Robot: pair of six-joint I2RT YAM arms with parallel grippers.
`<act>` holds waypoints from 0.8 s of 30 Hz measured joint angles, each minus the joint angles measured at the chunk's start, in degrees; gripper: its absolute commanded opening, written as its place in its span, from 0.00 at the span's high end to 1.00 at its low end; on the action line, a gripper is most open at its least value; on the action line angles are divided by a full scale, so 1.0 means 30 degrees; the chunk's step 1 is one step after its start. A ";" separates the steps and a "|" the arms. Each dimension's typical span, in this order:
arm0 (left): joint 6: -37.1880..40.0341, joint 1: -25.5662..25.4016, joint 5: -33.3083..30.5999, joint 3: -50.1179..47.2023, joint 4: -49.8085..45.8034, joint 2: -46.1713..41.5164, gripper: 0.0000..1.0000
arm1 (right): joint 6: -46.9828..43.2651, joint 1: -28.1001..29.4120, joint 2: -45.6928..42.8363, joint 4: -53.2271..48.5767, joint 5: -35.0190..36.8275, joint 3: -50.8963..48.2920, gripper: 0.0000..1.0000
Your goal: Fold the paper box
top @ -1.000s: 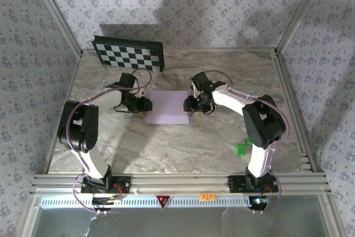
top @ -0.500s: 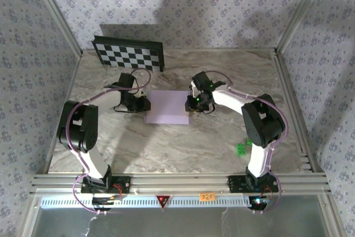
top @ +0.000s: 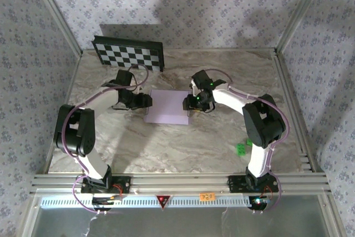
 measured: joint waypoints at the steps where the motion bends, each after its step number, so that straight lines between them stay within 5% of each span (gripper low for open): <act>1: 0.0044 0.0000 0.0051 0.0204 0.0029 0.0226 0.51 | 0.0000 0.0000 0.0051 -0.0015 0.0000 0.0168 0.49; 12: 0.0342 0.0015 0.0576 0.1093 -0.0044 0.2382 0.63 | 0.0080 -0.0350 0.1719 0.0131 -0.0568 0.1217 0.55; 20: 0.0306 0.0270 0.1333 0.0940 0.0058 0.2433 0.75 | 0.0415 -0.0444 0.1727 0.0219 -0.0845 0.1348 0.80; 24: 0.0117 0.0408 0.1916 0.0051 0.0597 0.2025 0.78 | 0.0437 -0.0444 0.1464 0.0306 -0.0678 0.1093 0.85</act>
